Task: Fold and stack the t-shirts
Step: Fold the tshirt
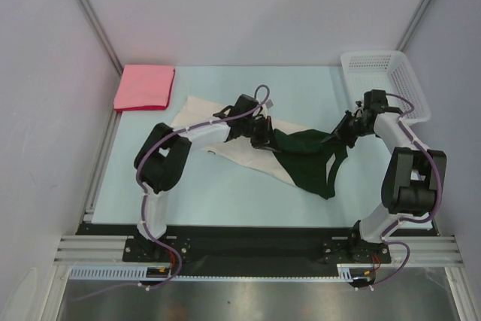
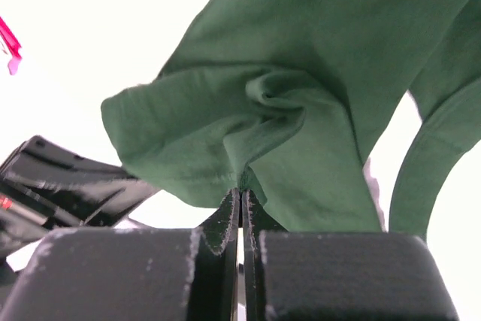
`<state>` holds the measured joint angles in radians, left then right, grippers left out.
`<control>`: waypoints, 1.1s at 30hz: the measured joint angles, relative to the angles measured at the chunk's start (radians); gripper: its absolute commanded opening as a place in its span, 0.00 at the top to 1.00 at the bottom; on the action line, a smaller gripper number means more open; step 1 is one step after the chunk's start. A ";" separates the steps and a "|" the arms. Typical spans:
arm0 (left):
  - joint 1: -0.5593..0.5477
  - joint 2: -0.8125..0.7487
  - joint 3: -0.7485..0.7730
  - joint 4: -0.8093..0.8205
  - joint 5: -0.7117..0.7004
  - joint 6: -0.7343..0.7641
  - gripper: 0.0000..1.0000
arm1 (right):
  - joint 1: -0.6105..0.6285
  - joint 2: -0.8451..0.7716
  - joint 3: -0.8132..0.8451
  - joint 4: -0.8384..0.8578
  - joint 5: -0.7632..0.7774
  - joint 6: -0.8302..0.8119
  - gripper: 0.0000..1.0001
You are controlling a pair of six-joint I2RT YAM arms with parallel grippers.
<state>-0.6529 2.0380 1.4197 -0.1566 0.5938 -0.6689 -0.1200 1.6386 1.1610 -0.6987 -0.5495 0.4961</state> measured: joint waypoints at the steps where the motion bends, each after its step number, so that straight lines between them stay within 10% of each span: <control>1: 0.006 -0.001 -0.011 -0.009 0.010 0.001 1.00 | 0.006 -0.002 0.000 -0.010 0.000 0.000 1.00; 22: 0.067 -0.043 -0.119 -0.035 0.143 0.016 0.96 | 0.085 -0.162 -0.237 -0.019 0.019 0.055 0.96; 29: 0.076 -0.053 -0.124 -0.115 0.107 0.085 0.46 | 0.133 -0.156 -0.246 -0.011 0.024 0.061 0.63; 33: 0.095 -0.080 -0.087 -0.239 0.044 0.180 0.43 | 0.131 -0.156 -0.186 -0.086 0.103 0.021 0.53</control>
<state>-0.5579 1.9579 1.3327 -0.3958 0.6380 -0.4889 0.0109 1.4826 0.9752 -0.7849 -0.4469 0.5175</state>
